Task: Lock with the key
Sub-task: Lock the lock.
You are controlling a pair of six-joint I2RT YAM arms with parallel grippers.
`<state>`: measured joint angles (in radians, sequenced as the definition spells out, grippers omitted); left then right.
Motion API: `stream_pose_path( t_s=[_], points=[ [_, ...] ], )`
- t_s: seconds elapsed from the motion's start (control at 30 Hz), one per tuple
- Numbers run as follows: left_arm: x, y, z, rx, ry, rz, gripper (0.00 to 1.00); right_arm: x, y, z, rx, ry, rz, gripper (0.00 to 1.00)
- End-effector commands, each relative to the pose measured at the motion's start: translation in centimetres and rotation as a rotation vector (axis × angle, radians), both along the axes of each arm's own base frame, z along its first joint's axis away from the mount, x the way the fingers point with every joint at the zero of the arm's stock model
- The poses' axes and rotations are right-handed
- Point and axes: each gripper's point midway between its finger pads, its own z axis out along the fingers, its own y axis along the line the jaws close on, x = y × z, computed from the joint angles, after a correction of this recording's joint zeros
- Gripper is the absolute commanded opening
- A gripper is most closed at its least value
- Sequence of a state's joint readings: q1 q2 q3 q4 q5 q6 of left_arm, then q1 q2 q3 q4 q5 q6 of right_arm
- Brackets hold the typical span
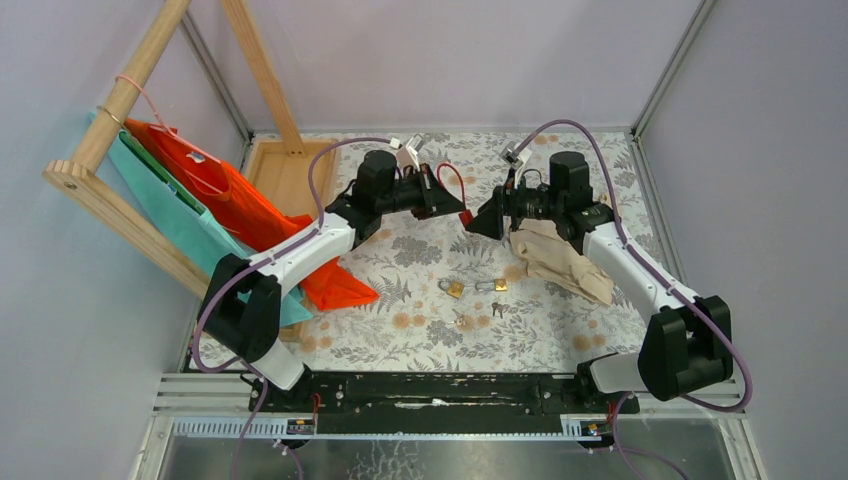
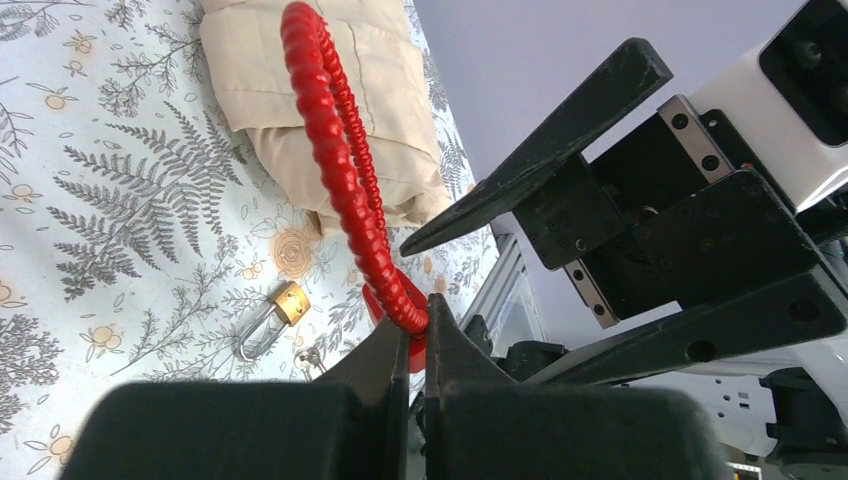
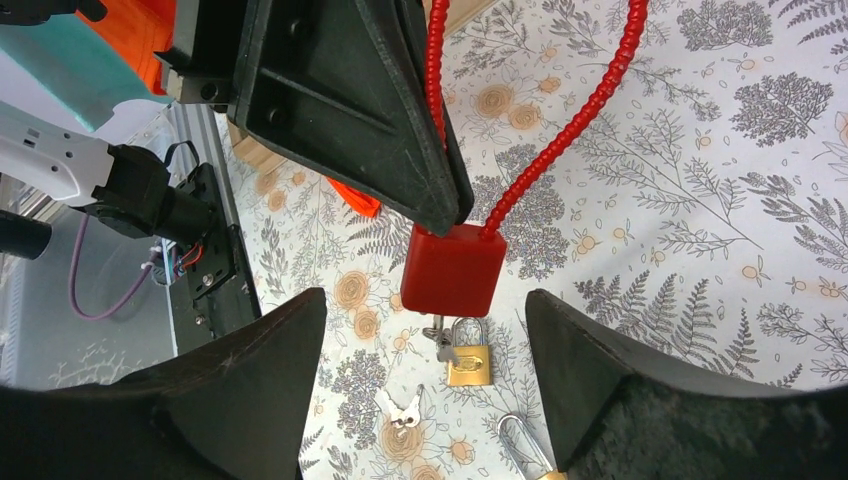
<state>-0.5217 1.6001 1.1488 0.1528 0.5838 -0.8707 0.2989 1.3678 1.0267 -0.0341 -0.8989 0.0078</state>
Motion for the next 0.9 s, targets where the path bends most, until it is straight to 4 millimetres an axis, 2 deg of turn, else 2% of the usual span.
stream_pose_path(
  t_s=[0.0,0.23,0.37,0.57,0.67,0.73,0.8,0.87],
  points=[
    [0.1,-0.3,2.2,-0.081,-0.045,-0.016,0.00,0.1,0.5,1.1,0.040,-0.033,-0.003,0.81],
    [-0.1,-0.4,2.8,-0.103,-0.045,-0.024,0.00,0.2,1.2,0.2,0.051,0.005,0.002,0.77],
    [-0.1,-0.4,2.6,-0.106,-0.037,-0.023,0.00,-0.3,1.9,-0.2,0.061,0.020,0.029,0.62],
    [-0.1,-0.3,2.5,-0.108,-0.034,-0.021,0.00,-0.3,2.0,-0.5,0.058,0.022,0.034,0.44],
    [-0.1,-0.3,2.4,-0.108,-0.032,-0.021,0.00,-0.2,2.0,-0.4,0.057,0.014,0.033,0.30],
    [-0.1,-0.3,2.1,-0.104,-0.023,-0.014,0.07,0.0,1.9,-0.2,0.049,-0.001,0.031,0.19],
    [0.0,-0.2,1.6,-0.091,-0.009,-0.004,0.20,0.2,1.8,-0.1,0.033,-0.014,0.022,0.08],
    [-0.1,-0.2,1.3,-0.080,0.002,-0.001,0.32,0.6,1.6,0.1,0.015,-0.034,0.008,0.01]
  ],
)
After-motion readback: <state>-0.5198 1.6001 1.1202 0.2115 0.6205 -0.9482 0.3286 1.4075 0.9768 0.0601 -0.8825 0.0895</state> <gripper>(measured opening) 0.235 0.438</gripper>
